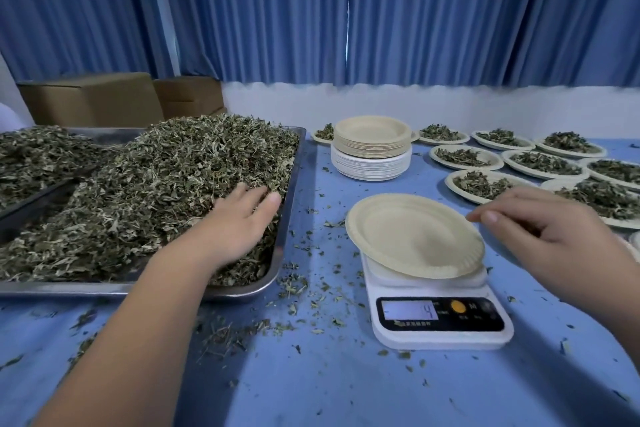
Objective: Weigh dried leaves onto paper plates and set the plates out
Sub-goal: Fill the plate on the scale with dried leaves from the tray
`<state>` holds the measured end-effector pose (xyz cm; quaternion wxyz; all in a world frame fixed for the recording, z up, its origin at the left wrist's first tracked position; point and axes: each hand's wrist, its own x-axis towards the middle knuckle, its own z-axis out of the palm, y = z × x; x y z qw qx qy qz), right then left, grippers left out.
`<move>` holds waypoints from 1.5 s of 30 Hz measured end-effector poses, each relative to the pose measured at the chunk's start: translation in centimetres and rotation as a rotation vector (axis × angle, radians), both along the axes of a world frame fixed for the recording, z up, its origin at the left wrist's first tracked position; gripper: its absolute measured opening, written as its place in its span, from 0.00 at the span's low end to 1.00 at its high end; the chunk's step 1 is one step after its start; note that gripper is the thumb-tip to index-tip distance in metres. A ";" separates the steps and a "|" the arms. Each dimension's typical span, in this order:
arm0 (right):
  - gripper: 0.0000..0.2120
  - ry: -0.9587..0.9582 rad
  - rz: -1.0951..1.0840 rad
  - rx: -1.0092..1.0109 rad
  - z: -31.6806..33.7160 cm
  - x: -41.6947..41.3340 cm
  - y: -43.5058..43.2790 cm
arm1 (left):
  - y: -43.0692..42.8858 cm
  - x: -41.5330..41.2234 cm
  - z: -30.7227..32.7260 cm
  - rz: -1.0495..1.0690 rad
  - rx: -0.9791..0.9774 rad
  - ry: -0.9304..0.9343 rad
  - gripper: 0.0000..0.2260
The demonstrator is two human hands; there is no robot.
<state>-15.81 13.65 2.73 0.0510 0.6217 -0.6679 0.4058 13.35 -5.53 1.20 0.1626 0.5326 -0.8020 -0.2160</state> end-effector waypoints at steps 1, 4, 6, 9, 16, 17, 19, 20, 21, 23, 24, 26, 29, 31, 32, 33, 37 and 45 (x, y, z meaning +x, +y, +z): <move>0.10 -0.006 0.003 -0.005 -0.1 0.0 0.0 | -0.1 -0.3 0.0 -0.042 0.101 0.012 0.39; 0.10 -0.048 0.002 -0.014 -0.2 0.2 -0.1 | -0.1 -0.5 0.0 -0.100 0.321 0.009 0.40; 0.10 -0.072 -0.001 -0.015 -0.3 0.3 -0.2 | -0.3 0.0 -0.1 -0.114 0.232 -0.072 0.41; 0.11 -0.103 -0.026 0.006 -0.1 0.1 0.0 | 0.3 0.5 -0.2 -0.039 0.029 -0.140 0.39; 0.18 -0.278 -0.131 0.199 0.5 -1.8 1.1 | 2.5 0.0 0.6 -0.035 0.125 -0.297 0.36; 0.18 -0.275 -0.143 0.188 0.5 -1.8 1.0 | 2.7 -0.1 0.7 -0.045 0.196 -0.333 0.36; 0.18 -0.265 -0.168 0.175 0.4 -2.0 0.9 | 3.1 -0.2 1.0 -0.056 0.273 -0.390 0.35; 0.18 -0.258 -0.180 0.175 0.3 -2.1 0.9 | 3.3 -0.3 1.0 -0.063 0.273 -0.412 0.35; 0.18 -0.254 -0.186 0.174 0.3 -2.2 0.8 | 3.4 -0.5 0.9 -0.066 0.262 -0.428 0.36; 0.18 -0.249 -0.190 0.167 0.1 -2.5 0.7 | 3.9 -0.8 0.9 -0.060 0.248 -0.461 0.37; 0.18 -0.248 -0.189 0.168 0.0 -2.7 0.7 | 4.1 -1.0 0.7 -0.053 0.242 -0.477 0.38; 0.18 -0.260 -0.173 0.178 -0.4 -2.9 0.5 | 4.5 -1.4 0.6 -0.032 0.212 -0.500 0.40; 0.18 -0.264 -0.131 0.196 -1.0 -3.2 0.2 | 5.0 -1.6 0.3 0.021 0.159 -0.524 0.43; 0.18 -0.270 -0.110 0.198 -1.2 -3.3 0.1 | 5.4 -1.2 0.1 0.096 0.135 -0.555 0.46; 0.18 -0.272 -0.101 0.195 -1.2 -3.3 0.1 | 5.4 -0.9 0.1 0.140 0.119 -0.572 0.49; 0.18 -0.275 -0.096 0.191 -1.2 -3.3 0.1 | 5.4 -0.5 0.1 0.170 0.098 -0.578 0.52; 0.19 -0.295 -0.085 0.173 -1.3 -3.5 0.2 | 5.4 0.2 0.1 0.246 0.132 -0.519 0.59; 0.20 -0.290 -0.072 0.163 -1.1 -3.4 0.3 | 5.2 -1.4 0.4 0.209 0.185 -0.448 0.55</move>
